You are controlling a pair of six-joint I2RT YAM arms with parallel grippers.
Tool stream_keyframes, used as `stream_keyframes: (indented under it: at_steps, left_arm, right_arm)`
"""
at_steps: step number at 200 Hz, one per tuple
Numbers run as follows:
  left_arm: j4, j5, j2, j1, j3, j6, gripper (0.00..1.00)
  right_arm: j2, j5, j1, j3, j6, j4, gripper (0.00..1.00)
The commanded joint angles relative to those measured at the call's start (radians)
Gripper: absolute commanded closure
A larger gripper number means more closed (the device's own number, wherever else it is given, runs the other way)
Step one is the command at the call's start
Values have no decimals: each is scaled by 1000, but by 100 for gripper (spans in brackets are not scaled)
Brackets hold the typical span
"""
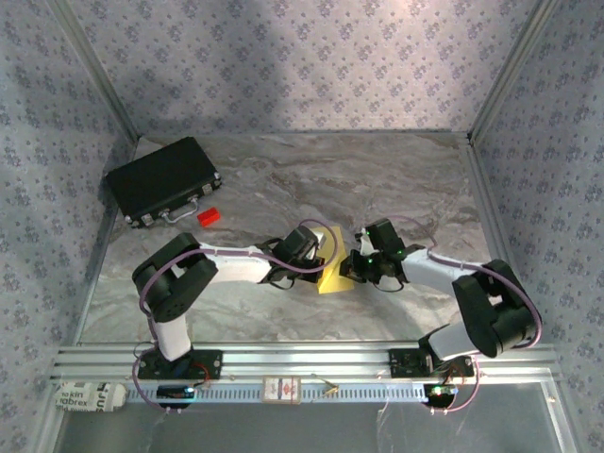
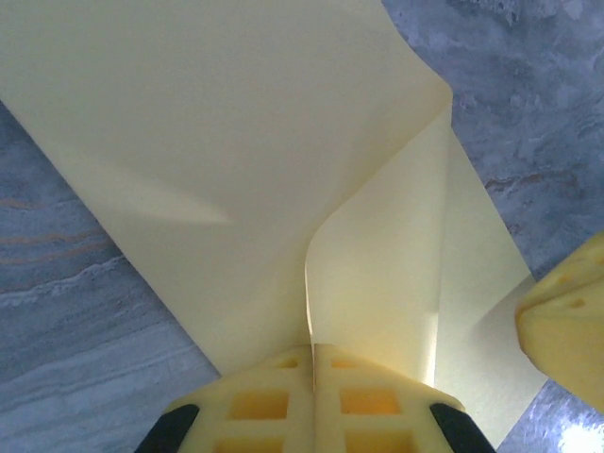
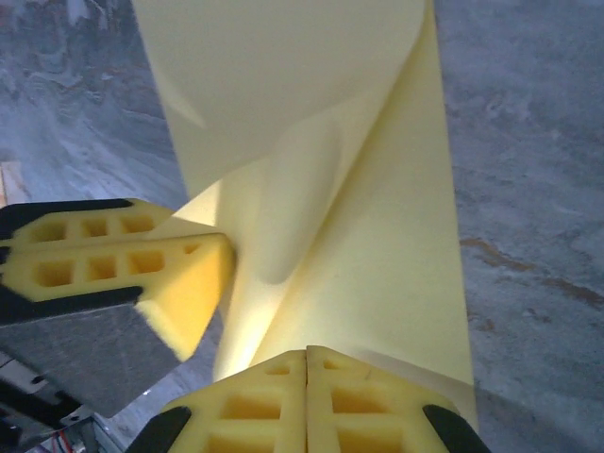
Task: Fold a paper plane with a square sheet of paper (pick it up from the middle)
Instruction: Fold the triangle a second time at the center of the table.
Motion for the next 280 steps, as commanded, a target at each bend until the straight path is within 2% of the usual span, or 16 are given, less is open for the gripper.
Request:
stream_keyframes:
  at_steps: [1,39,87,165,280]
  left_arm:
    - [-18,12,-17,-14,-18,-55,100]
    - [-39,2,-20,-16,6,-45,100]
    - [-77,-6,-21,-14,38,8,100]
    - [-86,-42,-18,-14,60,47,99]
    - [-90,-38,2,-11,62,64,99]
  right_arm:
    - [-9,-24,-4,-23,24,3,93]
    - [27,-24,4,-34,32,22,97]
    - [71,47,5,-12,-11,-66,100]
    - [73,46,-2,-14,-19,-72,100]
    - [72,38,-11,-20,-26,-70,100]
